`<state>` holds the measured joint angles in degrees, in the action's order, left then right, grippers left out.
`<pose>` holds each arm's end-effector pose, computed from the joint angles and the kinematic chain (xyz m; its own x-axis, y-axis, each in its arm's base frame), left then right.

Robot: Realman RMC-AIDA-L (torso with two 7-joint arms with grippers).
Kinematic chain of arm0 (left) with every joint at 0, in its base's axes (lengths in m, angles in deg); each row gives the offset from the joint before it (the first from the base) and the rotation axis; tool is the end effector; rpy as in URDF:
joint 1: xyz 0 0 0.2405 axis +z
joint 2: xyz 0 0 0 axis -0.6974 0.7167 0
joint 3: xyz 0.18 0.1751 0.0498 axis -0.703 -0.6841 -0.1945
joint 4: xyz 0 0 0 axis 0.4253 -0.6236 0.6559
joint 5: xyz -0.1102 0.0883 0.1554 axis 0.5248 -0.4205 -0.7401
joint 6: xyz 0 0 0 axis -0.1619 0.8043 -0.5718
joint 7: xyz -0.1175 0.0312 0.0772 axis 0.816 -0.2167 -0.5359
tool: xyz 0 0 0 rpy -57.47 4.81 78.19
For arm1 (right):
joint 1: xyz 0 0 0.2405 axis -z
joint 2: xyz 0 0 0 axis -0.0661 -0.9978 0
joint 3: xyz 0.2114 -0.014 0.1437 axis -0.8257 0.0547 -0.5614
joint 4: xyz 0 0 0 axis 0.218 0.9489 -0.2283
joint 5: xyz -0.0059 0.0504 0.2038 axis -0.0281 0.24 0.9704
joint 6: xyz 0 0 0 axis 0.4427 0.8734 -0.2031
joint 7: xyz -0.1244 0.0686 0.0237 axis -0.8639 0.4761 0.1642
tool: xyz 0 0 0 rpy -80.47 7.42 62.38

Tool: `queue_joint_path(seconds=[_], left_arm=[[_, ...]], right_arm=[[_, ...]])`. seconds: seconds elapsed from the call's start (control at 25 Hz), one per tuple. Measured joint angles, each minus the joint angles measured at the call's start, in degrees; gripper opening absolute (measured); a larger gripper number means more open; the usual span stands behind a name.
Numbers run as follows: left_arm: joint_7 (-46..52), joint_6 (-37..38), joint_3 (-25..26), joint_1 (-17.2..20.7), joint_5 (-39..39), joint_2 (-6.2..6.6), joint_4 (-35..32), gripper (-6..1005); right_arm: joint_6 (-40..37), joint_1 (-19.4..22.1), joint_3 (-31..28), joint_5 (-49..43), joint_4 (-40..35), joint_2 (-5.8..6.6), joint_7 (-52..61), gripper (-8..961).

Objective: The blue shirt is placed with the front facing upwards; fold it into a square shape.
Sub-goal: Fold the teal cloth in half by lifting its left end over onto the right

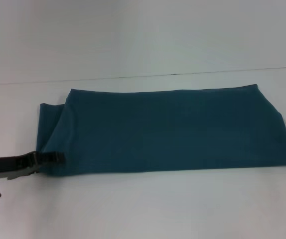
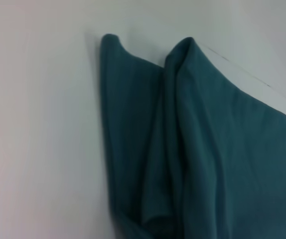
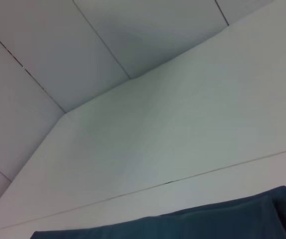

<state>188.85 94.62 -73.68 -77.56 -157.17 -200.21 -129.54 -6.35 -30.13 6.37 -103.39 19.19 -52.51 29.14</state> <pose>-0.3106 0.3608 0.0062 0.1366 0.8655 0.4819 0.9894 -0.0947 -0.1104 0.3517 0.3484 0.1357 0.2906 -0.5962 -0.7484 -0.9512 -0.2646 -0.1586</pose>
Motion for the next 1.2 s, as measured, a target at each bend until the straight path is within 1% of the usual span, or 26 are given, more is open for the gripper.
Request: queue_joint_path(seconds=[0.48,0.76,1.04,1.2], left_arm=[[0.0,-2.6,-1.5,-1.6,0.0,0.22,0.2,758],[0.0,-3.1,-2.1,-1.5,0.0,0.23,0.1,758],[0.0,-2.8,-2.0,-1.1,-1.5,0.64,-0.3,757],[0.0,-3.2,-2.2,-1.3,-1.6,0.67,-0.2,757]], right_arm=[[0.0,0.2,0.0,0.0,0.0,-0.28,-0.1,934],[0.0,0.2,0.0,0.0,0.0,-0.35,-0.3,934],[0.0,0.1,0.0,0.0,0.0,-0.36,-0.3,934],[0.0,0.2,-0.1,0.0,0.0,-0.36,-0.3,935]])
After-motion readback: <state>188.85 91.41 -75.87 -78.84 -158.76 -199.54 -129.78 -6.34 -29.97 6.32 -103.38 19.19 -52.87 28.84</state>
